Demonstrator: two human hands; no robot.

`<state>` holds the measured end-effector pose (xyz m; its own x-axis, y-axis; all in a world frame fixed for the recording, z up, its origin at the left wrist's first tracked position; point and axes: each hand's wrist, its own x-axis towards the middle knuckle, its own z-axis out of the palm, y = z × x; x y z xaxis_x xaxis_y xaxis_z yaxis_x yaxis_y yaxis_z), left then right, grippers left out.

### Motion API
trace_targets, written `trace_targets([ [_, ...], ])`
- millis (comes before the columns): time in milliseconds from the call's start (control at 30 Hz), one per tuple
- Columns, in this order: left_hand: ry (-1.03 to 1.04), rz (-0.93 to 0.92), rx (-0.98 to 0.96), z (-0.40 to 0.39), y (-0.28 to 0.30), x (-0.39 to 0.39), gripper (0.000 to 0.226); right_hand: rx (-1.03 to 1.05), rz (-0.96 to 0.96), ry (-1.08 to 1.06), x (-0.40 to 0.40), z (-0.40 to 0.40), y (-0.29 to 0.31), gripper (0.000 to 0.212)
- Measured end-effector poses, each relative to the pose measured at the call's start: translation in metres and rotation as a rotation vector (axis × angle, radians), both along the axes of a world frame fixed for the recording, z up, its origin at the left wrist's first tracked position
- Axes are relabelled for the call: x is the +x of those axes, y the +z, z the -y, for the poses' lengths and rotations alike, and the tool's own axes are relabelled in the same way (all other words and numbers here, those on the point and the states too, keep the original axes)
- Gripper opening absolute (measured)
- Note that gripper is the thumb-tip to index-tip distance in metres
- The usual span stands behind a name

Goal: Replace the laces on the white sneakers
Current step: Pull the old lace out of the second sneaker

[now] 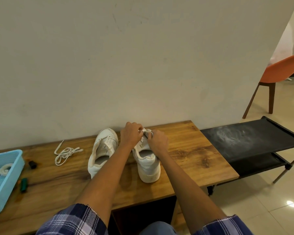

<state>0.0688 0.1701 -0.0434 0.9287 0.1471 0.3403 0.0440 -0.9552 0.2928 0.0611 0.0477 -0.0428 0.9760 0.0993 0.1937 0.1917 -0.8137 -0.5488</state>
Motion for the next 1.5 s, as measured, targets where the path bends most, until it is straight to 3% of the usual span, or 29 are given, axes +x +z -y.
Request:
trace_targets([
  [100,-0.052,0.014,-0.035,0.003,0.001,-0.002,0.022,0.017,-0.003,0.0,0.001,0.0,-0.001,0.033],
  [267,0.043,-0.02,0.064,0.006,0.007,-0.002,0.032,0.034,-0.007,-0.014,0.003,-0.001,-0.004,0.033],
  [400,0.085,-0.029,0.085,0.006,0.009,-0.004,0.019,0.037,-0.018,-0.009,0.002,-0.001,-0.002,0.035],
  [633,0.107,-0.165,0.413,0.018,0.013,-0.002,0.019,0.038,-0.013,-0.004,0.002,0.0,-0.002,0.035],
  [900,0.077,-0.161,0.316,0.015,0.016,-0.003,0.025,0.07,-0.012,-0.003,-0.002,0.001,0.0,0.032],
  [967,0.07,-0.097,0.118,0.012,0.018,-0.003,0.026,0.079,-0.014,-0.002,-0.003,0.0,0.0,0.03],
  [1000,0.09,-0.041,-0.129,0.012,0.021,-0.003,0.027,0.079,-0.008,-0.006,-0.005,0.0,0.001,0.03],
  [1133,0.264,0.246,-1.444,0.019,0.046,0.003,0.027,0.091,0.013,-0.022,-0.006,0.0,0.0,0.031],
  [1167,0.296,0.284,-1.593,0.018,0.048,0.006,0.026,0.087,0.012,-0.027,-0.006,0.0,-0.001,0.031],
  [1233,0.312,0.204,-1.481,0.015,0.046,0.008,0.025,0.064,0.013,-0.035,-0.005,0.0,-0.002,0.033],
  [1333,0.194,-0.012,-0.915,0.009,0.037,0.005,0.015,0.05,0.007,-0.036,-0.004,0.0,-0.002,0.036],
  [1433,0.054,-0.245,-0.383,0.002,0.033,0.01,0.021,0.052,0.004,-0.035,-0.003,-0.001,-0.002,0.036],
  [1500,0.04,-0.332,-0.127,0.002,0.031,0.014,0.022,0.045,0.002,-0.041,-0.004,-0.001,-0.001,0.035],
])
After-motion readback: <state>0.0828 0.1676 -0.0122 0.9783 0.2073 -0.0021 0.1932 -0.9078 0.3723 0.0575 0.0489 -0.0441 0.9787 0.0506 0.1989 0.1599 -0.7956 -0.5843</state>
